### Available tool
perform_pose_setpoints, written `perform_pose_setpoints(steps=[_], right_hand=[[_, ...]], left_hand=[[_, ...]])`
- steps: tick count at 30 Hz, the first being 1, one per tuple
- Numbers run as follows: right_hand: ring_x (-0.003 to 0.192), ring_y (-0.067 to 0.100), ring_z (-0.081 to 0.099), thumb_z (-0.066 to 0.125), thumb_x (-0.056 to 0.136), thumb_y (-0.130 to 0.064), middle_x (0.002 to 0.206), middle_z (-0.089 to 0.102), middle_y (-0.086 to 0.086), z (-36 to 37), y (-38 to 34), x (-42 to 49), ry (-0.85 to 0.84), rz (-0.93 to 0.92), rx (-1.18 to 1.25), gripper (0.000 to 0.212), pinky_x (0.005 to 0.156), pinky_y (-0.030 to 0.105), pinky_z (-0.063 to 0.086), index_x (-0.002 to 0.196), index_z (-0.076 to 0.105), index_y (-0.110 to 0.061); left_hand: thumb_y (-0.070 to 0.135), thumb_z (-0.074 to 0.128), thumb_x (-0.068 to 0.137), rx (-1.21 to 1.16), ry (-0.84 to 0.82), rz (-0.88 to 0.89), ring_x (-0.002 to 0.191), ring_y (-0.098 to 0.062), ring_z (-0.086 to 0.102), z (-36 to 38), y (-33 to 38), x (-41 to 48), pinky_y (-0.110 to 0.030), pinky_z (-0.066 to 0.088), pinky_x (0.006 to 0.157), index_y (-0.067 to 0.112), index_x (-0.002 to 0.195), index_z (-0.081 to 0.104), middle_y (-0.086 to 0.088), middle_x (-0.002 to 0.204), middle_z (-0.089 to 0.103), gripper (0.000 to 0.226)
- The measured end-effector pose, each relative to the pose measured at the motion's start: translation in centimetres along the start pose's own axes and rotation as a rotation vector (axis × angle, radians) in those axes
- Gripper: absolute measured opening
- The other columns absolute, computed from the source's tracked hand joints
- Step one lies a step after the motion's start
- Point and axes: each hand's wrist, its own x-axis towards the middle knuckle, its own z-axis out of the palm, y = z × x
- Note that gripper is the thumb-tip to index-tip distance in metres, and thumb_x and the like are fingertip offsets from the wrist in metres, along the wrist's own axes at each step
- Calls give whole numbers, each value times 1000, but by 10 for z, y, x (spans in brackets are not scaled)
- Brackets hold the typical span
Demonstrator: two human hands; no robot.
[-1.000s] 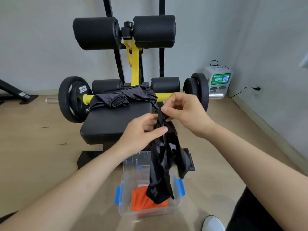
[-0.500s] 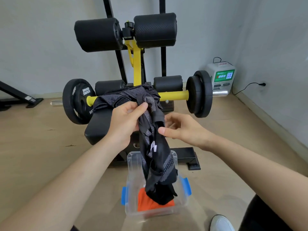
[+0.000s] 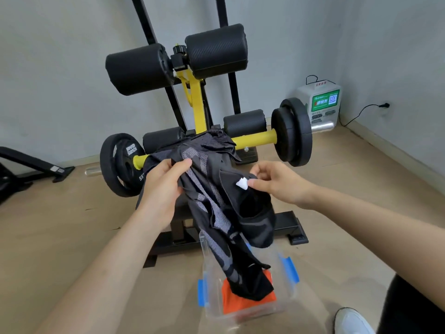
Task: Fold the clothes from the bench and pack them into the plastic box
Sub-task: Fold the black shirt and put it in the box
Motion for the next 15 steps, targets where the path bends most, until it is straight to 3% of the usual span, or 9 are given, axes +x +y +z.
perform_pose_setpoints(steps=[6, 9, 12, 15], right_hand=[[68, 10, 46, 68, 91, -14, 74, 56, 0, -8, -10, 7, 28, -110, -70, 10, 67, 20, 39, 86, 63, -8], [62, 4, 45, 69, 90, -10, 69, 53, -5, -10, -14, 7, 33, -141, -96, 10, 62, 12, 38, 82, 63, -9], [59, 2, 45, 70, 88, -9, 67, 54, -7, -13, -14, 5, 33, -152, -129, 11, 60, 10, 38, 80, 64, -11], [62, 4, 51, 72, 88, -14, 71, 59, -4, -15, -5, 1, -84, -90, -176, 8, 63, 11, 42, 88, 67, -9]], left_hand=[[2, 78, 79, 207, -155, -70, 105, -28, 72, -12, -8, -1, -50, 53, 100, 15, 116, 69, -8, 110, 76, 40], [7, 81, 77, 359, -190, -67, 104, -31, 72, -16, -10, -2, -50, 54, 99, 14, 105, 76, -9, 104, 77, 29], [13, 79, 83, 405, -125, -2, 101, -33, 72, -19, -10, -4, -52, 53, 99, 13, 94, 79, -11, 98, 78, 12], [20, 78, 85, 288, 12, 50, 102, -25, 72, -24, -10, 1, -47, 54, 98, 18, 101, 78, -4, 101, 78, 16]])
